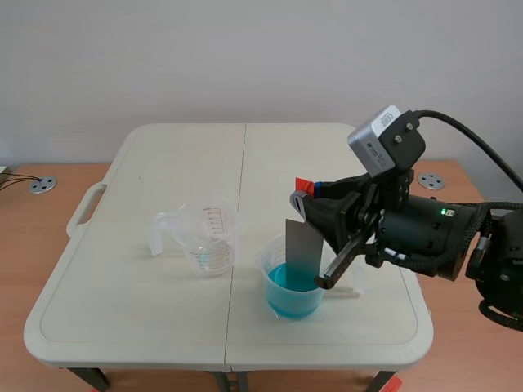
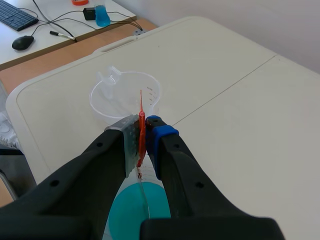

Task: Hold the metal plate by the orange handle, dip it into the blue solution, take it out and point at it, then put the plate back in the beaker on the left.
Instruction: 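Hold the plate still in the solution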

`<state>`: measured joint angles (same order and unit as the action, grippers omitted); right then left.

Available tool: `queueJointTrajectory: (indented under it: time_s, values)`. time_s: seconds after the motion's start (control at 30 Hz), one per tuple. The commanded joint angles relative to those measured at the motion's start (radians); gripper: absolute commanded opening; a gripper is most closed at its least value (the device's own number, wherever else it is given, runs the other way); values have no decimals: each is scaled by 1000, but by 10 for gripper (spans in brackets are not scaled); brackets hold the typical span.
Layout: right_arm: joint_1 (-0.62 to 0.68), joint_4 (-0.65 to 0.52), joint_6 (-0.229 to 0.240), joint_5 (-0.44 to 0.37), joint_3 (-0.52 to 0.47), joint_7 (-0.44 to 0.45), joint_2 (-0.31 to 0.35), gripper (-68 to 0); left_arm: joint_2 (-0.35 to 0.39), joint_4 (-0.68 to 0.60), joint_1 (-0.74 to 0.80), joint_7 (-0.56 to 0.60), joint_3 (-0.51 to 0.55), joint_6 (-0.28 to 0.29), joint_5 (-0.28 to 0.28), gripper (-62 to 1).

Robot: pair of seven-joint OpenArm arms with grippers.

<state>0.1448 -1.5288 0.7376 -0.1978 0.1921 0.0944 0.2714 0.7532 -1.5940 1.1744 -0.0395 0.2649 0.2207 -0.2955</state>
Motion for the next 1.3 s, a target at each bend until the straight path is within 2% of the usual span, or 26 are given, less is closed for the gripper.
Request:
queueJointTrajectory:
  time_s: [0.0, 0.3, 1.27]
  values:
    - [2, 5, 8, 16, 6, -16, 0, -660, -8, -4, 0, 13, -1, 3, -6, -593]
    - [2, 5, 8, 37, 6, -9, 0, -660, -8, -4, 0, 13, -1, 3, -6, -593]
    - [2, 5, 8, 37, 5, -1, 0, -660, -7, -4, 0, 13, -1, 4, -6, -593]
